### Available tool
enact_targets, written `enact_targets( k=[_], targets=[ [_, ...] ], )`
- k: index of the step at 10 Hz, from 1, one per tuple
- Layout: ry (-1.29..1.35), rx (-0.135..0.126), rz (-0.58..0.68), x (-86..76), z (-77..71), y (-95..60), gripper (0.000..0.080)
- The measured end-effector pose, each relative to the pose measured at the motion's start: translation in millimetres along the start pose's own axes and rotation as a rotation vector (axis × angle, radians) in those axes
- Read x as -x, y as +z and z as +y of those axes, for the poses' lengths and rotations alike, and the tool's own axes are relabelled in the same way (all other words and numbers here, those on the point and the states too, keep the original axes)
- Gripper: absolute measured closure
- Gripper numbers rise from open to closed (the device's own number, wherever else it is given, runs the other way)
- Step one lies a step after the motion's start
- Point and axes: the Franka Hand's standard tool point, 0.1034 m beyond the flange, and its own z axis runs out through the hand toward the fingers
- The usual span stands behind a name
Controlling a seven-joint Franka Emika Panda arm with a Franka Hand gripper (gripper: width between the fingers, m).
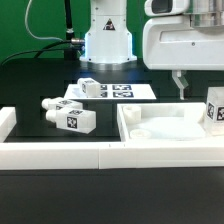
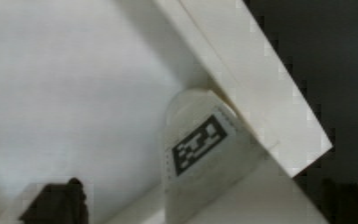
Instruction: Assemble one leg
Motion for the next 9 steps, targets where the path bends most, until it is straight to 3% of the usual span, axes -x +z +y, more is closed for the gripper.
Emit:
enact_targets(
  k=[1,2,3,4,6,9],
  targets=[
    [-0.111,0.009,0.002,0.6,-0.7,0.6,0.0151],
    [-0.324,0.047,0.015,1.6,-6.2,1.6,0.015],
    [-0.373,0.045,0.015,2.5,-10.0,2.4,0.015],
    [-0.336,0.042,0.014,1.8,-9.2,2.3,0.0195],
    [-0.336,0.042,0.015,1.8,-9.2,2.5,0.0481],
    [-0.045,0.038,0.021,1.5,-9.1,2.3,0.0514]
  ],
)
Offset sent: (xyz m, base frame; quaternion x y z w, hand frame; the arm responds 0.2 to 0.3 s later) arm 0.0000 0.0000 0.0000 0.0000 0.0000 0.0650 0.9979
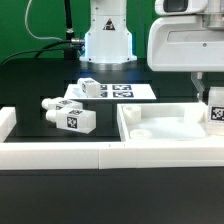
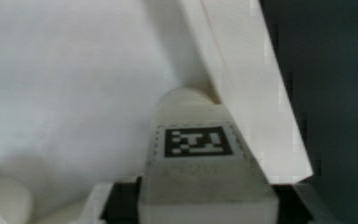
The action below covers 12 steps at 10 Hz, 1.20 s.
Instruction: Assemble one leg
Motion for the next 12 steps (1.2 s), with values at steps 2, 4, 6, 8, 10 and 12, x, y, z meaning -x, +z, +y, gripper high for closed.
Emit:
enact_targets(
  k=[2,4,6,8,10,12],
  targets=[
    [0.371,0.013,0.001,2.9,-0.8,0.2,0.0514],
    [0.829,-0.02,0.003,0.5,-4.5,1.7,0.0514],
    [0.963,-0.021,0.004,1.4,-5.5,1.5,0.0514],
    [0.803,-0.017,0.008,0.6,-3.7,1.8,0.0514],
    [0.392,-0.012,0.008,-0.3,-1.0,3.5,0.0257],
    [0.243,-0.009,0.005,0.1,-1.1,3.6,0.0173]
  ],
)
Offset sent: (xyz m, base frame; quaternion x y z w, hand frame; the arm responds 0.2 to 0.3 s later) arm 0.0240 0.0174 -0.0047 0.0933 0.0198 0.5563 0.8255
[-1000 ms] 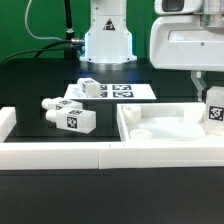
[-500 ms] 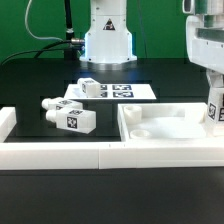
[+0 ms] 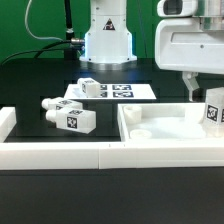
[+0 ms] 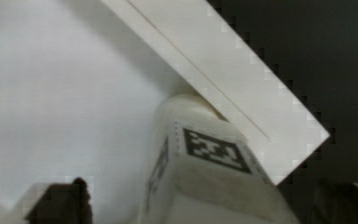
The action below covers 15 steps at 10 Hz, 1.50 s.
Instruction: Assemble one leg
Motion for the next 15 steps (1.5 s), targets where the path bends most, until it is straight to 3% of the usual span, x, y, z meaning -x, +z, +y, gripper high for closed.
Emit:
enact_targets(
  k=[3,4,6,7,9,10,11,15],
  targets=[
    [-0.277,0.006,0.004,-0.9,0.6,-0.3,0.0151],
    [-0.545,0.03,0.015,-2.3,0.5,-2.1,0.0151],
    [-0.841,0.049,-0.016,-2.8,3.8,-1.7,0.015],
    [-0.845,0.048,-0.013,-3.4,3.6,-1.6,0.015],
    [-0.814,0.048,-0.013,-3.5,3.8,-1.4,0.04],
    [-0.769,0.047,-0.012,-3.3,3.6,-1.3,0.04],
    [-0.68,0.048,-0.01,-3.1,3.7,-1.0,0.0514],
    [-0.339,0.048,-0.002,-2.2,3.1,-0.8,0.0514]
  ],
)
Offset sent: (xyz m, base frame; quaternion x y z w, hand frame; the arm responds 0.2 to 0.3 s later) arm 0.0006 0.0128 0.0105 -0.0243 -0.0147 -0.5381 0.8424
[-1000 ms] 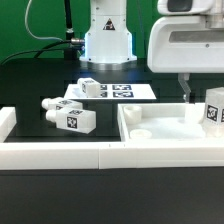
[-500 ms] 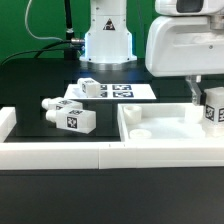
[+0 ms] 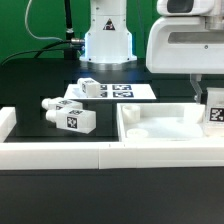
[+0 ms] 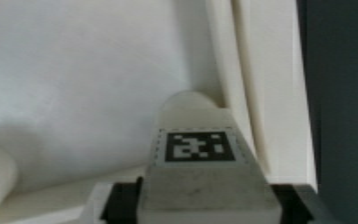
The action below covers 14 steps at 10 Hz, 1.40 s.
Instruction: Assemble one leg
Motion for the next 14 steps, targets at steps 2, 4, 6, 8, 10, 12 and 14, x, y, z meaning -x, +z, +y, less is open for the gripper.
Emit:
enact_targets(
  k=[2,4,6,8,10,12,14],
  targets=[
    [0.364,-0.028,-0.003,-3.4,-0.6,0.5,0.0514],
    [0.72,-0.063,0.0,-0.9,-3.6,0.9,0.0514],
    [0.839,-0.066,-0.01,-0.2,-3.8,0.8,0.0514],
    [0.958,-0.068,-0.016,0.0,-4.2,0.9,0.0514],
    [1.257,-0.079,-0.043,0.2,-5.0,0.7,0.0514],
    [1.525,-0.119,-0.071,-1.2,-6.3,1.5,0.0514],
    [1.554,-0.123,-0.065,-1.3,-6.5,1.3,0.0514]
  ],
)
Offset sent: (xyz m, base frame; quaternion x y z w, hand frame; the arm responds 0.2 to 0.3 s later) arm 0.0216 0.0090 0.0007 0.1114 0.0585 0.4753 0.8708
